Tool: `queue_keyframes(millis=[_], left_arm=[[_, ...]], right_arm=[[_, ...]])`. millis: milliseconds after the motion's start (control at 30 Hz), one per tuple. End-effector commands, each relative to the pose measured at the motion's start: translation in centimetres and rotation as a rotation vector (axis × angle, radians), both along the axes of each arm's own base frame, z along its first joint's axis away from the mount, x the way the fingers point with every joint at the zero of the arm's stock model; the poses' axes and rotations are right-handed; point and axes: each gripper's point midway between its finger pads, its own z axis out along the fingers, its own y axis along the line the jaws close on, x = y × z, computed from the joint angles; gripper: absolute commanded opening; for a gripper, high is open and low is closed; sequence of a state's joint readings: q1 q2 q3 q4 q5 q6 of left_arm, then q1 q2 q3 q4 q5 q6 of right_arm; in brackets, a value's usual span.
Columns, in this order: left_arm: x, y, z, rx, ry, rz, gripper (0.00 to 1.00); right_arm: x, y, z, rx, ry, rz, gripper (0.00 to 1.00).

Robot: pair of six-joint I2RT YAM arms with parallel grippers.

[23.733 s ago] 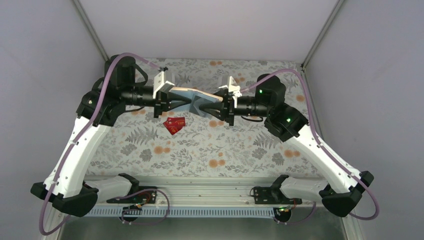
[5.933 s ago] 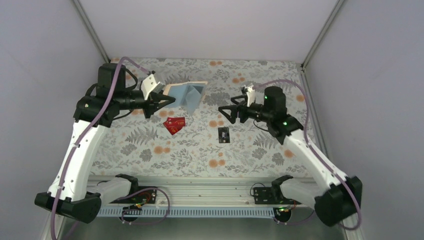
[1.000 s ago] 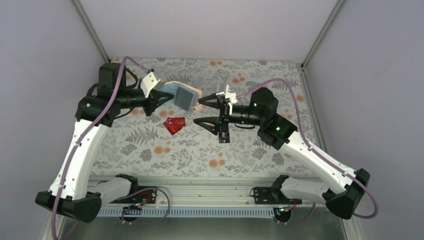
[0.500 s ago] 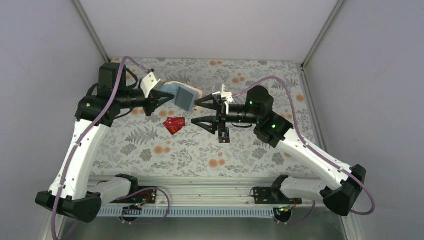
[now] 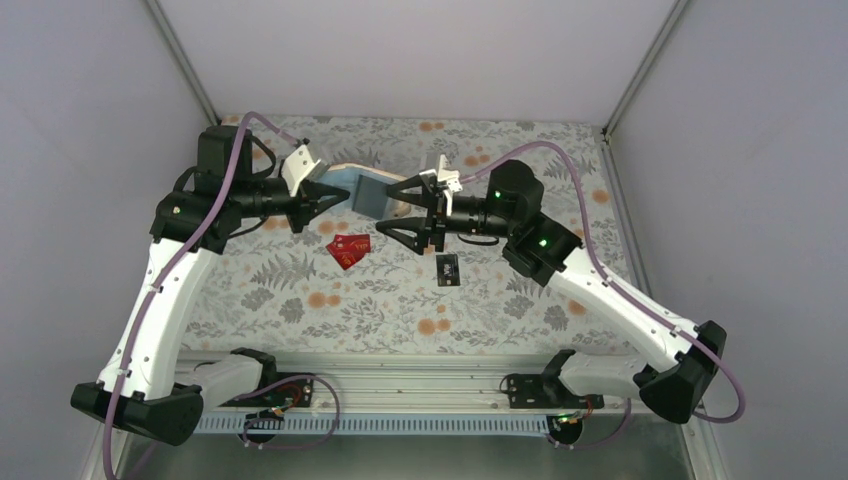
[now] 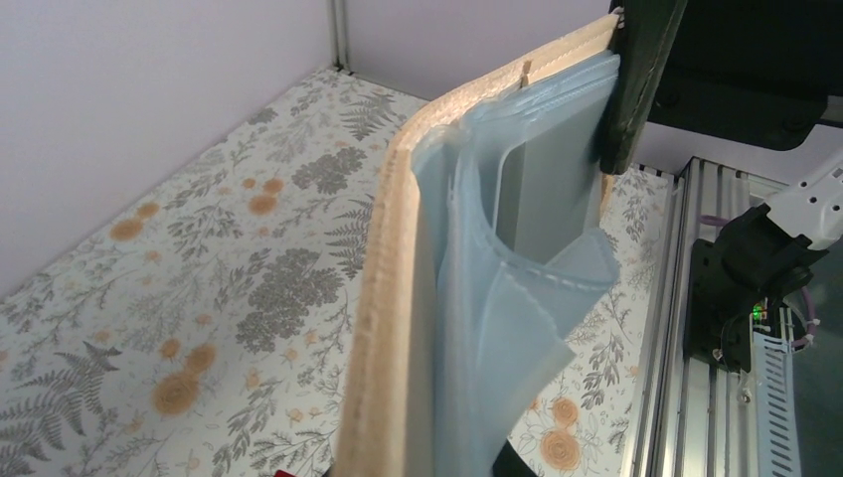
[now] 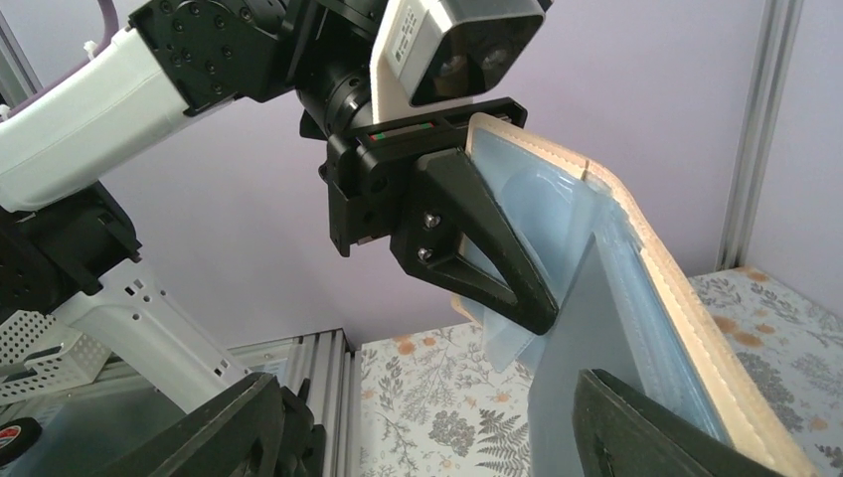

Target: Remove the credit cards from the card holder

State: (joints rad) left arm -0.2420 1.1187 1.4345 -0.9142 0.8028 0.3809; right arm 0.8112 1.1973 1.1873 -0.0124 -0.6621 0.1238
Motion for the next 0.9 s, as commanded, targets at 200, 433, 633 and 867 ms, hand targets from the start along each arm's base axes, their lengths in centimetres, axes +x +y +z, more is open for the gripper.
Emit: queue_keyframes(millis=[200, 433, 633, 867], left_arm=[[-0.8, -0.1, 1.2, -0.029, -0.034, -0.025, 0.02], [-0.9, -0.1, 1.3, -0.028, -0.037, -0.028, 0.02], [-1.2, -0.1, 1.5, -0.030, -0.046, -0.036, 0.02], [-1.8, -0.4, 1.4, -0.042, -0.038, -0.078, 0.02]], right_arm=[[0.2, -1.8, 0.3, 0.007, -0.039, -0.091, 0.84], [0.6, -1.0, -1.4, -0.024, 0.011, -0.055, 0.85], [1.6, -1.4, -2.2, -0.048, 0.016, -0.103, 0.89], [0.9, -1.3, -1.9, -0.043, -0.019, -0.038, 0.95]])
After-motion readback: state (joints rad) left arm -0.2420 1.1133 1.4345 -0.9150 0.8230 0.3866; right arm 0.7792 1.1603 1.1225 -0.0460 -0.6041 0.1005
